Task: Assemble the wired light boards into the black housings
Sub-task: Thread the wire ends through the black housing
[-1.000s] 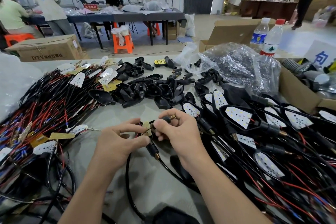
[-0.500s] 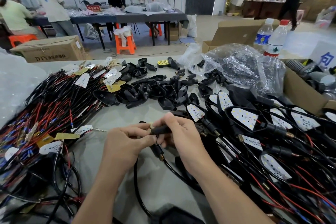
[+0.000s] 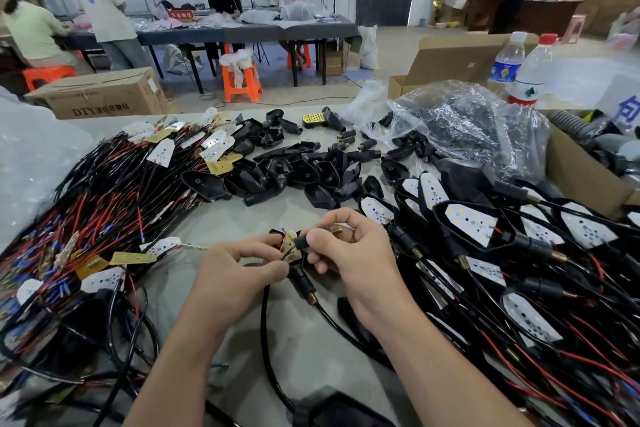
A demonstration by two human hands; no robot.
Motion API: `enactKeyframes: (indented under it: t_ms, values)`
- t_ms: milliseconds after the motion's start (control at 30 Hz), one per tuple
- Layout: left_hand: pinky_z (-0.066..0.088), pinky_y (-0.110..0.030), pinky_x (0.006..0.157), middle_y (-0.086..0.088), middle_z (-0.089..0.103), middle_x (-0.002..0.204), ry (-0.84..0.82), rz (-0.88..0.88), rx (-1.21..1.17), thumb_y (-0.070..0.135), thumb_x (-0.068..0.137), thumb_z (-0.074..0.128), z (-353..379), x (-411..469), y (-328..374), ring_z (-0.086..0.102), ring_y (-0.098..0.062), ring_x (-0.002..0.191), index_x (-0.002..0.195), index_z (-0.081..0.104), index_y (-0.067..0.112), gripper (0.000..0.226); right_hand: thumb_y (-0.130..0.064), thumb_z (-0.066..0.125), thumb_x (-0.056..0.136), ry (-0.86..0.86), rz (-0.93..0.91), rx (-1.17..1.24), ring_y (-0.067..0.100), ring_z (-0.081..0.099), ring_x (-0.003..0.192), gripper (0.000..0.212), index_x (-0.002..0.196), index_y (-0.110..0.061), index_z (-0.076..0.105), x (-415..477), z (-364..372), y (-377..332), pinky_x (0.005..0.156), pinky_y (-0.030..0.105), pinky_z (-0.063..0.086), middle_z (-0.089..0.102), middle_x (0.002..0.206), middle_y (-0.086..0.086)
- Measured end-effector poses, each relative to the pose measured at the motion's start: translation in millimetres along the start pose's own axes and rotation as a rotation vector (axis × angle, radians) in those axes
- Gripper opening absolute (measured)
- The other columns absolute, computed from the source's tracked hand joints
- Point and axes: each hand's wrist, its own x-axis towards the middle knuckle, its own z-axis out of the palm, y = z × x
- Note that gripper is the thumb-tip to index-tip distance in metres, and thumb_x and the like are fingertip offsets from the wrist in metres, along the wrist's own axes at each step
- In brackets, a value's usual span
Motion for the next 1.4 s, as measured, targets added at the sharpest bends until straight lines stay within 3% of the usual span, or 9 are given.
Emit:
enactKeyframes:
  t_ms: [333,533,633,767,833,933,1067,1267,1400]
  values:
    - [0.057,-0.017,0.072,-0.002,0.080,0.084,0.008,0.028,-0.061,-0.007,0.069,0.087,18.6,-4.3,5.6,0.076,-0.011,0.078,0.065,0.081,0.010,0.018,-0.006,0.075,0.085,-0.002,0.029,-0.050,0.014,0.052,0.044,0.006,0.080,-0.009,0.073,-1.9,4.1,-3.0,0.048,0.022,0.046,0.067,0.062,0.013]
    - [0.050,-0.013,0.061,-0.013,0.075,0.070,0.040,0.012,-0.016,0.002,0.068,0.090,16.7,-4.7,5.9,0.065,-0.009,0.061,0.067,0.082,0.017,0.016,-0.023,0.047,0.108,0.043,0.077,0.040,0.019,0.060,0.051,0.038,0.089,-0.001,0.071,0.8,6.9,-5.4,0.047,0.024,0.048,0.072,0.076,0.021]
    - [0.055,-0.018,0.062,-0.011,0.078,0.078,-0.040,-0.039,-0.158,0.006,0.066,0.091,11.5,-5.8,6.2,0.071,-0.011,0.070,0.079,0.084,0.016,0.018,-0.021,0.044,0.109,0.041,0.045,0.036,0.017,0.060,0.052,0.041,0.088,-0.003,0.073,-0.5,6.3,-5.5,0.048,0.024,0.048,0.072,0.075,0.020]
    - [0.059,-0.028,0.059,-0.011,0.075,0.087,-0.153,-0.182,-0.476,0.032,0.072,0.079,6.2,-3.5,4.7,0.070,-0.016,0.068,0.112,0.078,0.014,0.044,-0.015,0.046,0.106,0.016,-0.007,-0.050,0.016,0.055,0.050,0.041,0.079,-0.010,0.077,-1.5,6.1,-6.7,0.046,0.023,0.043,0.071,0.070,0.016]
    - [0.059,-0.027,0.060,-0.010,0.072,0.083,-0.142,-0.198,-0.516,0.024,0.074,0.072,7.8,-0.9,3.4,0.067,-0.015,0.064,0.117,0.075,0.009,0.046,-0.017,0.049,0.101,-0.027,-0.009,-0.150,0.015,0.053,0.046,0.038,0.076,-0.013,0.076,-3.4,7.5,-6.9,0.043,0.023,0.039,0.069,0.063,0.012]
    - [0.059,-0.024,0.063,-0.006,0.071,0.077,-0.122,-0.206,-0.644,0.011,0.073,0.068,8.4,1.5,3.4,0.066,-0.012,0.062,0.108,0.080,0.009,0.037,-0.017,0.050,0.099,-0.026,-0.013,-0.252,0.015,0.049,0.042,0.035,0.074,-0.012,0.074,-4.6,9.3,-5.4,0.041,0.021,0.036,0.066,0.058,0.011]
    - [0.056,-0.024,0.062,0.002,0.057,0.069,-0.127,-0.174,-0.861,0.019,0.083,0.063,0.3,2.3,6.0,0.056,-0.011,0.061,0.097,0.083,0.018,0.025,-0.016,0.051,0.098,0.087,-0.081,-0.282,0.018,0.049,0.044,0.035,0.071,-0.014,0.073,-2.3,9.4,-1.8,0.044,0.026,0.040,0.065,0.057,0.011]
    - [0.043,-0.032,0.081,0.002,0.059,0.067,-0.076,-0.095,-0.583,0.027,0.074,0.069,-3.5,-4.4,9.0,0.056,-0.011,0.070,0.062,0.070,0.018,0.016,-0.024,0.053,0.098,0.228,-0.142,-0.282,0.016,0.052,0.046,0.032,0.075,-0.018,0.073,-1.3,5.2,1.0,0.044,0.020,0.039,0.063,0.053,0.003]
    - [0.055,-0.018,0.078,0.003,0.075,0.073,-0.047,-0.048,-0.472,0.020,0.063,0.073,0.8,-6.5,12.1,0.069,-0.003,0.072,0.063,0.081,0.016,0.009,-0.028,0.050,0.098,0.253,-0.139,-0.252,0.017,0.052,0.044,0.034,0.075,-0.018,0.073,-0.9,5.9,1.3,0.044,0.024,0.041,0.062,0.051,0.006]
